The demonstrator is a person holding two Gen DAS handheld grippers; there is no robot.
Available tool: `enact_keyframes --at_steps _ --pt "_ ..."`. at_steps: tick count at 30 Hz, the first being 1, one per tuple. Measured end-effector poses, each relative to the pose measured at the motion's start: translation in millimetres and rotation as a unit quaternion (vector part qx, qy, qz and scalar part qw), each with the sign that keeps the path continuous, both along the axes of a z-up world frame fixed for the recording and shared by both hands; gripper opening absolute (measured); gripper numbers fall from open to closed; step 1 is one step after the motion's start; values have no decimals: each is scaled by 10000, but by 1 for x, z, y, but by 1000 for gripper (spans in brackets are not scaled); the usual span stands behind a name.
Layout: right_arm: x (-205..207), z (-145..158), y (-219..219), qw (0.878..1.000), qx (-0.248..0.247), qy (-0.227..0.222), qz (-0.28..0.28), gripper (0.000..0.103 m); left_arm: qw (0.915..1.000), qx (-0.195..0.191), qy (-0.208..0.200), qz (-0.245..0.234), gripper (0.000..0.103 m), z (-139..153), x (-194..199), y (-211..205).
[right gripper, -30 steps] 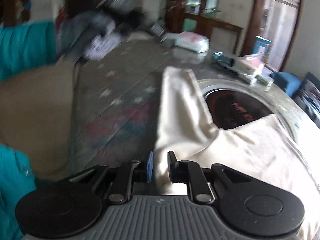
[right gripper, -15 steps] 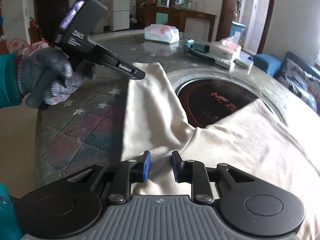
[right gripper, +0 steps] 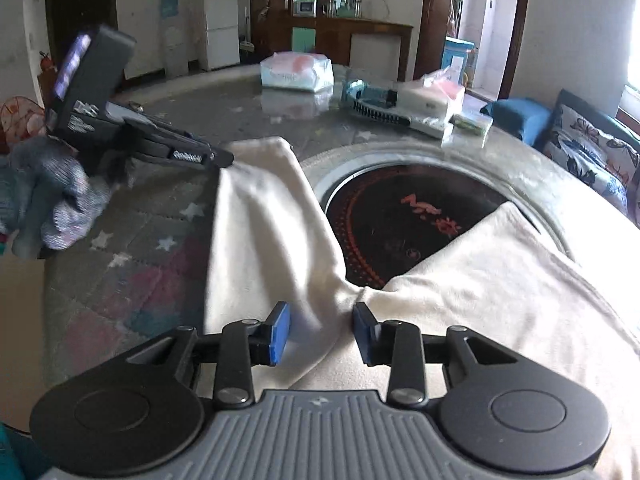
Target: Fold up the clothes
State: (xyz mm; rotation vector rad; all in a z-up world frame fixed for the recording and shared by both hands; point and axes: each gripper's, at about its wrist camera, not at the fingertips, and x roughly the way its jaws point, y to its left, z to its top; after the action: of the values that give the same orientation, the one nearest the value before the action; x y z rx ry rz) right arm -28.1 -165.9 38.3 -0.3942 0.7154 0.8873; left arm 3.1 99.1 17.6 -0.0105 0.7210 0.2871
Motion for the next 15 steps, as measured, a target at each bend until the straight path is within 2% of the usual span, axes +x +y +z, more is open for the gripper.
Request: enact_keyframes --at_steps 4,10,12,15 --pt "-14 10 -21 9992 -301 -229 -163 34 10000 -5 11 77 9 1 -2 6" --pt "-46 5 -45 9977 -604 -221 -191 35 10000 -47 -22 78 9 6 -7 2" --pt "-57 1 -47 9974 -643 -266 -161 35 9999 -102 -76 -45 9 13 -12 -6" --pt "-69 2 -49 9969 -594 -495 -151 36 9981 -134 -232 -548 10 25 -25 -33"
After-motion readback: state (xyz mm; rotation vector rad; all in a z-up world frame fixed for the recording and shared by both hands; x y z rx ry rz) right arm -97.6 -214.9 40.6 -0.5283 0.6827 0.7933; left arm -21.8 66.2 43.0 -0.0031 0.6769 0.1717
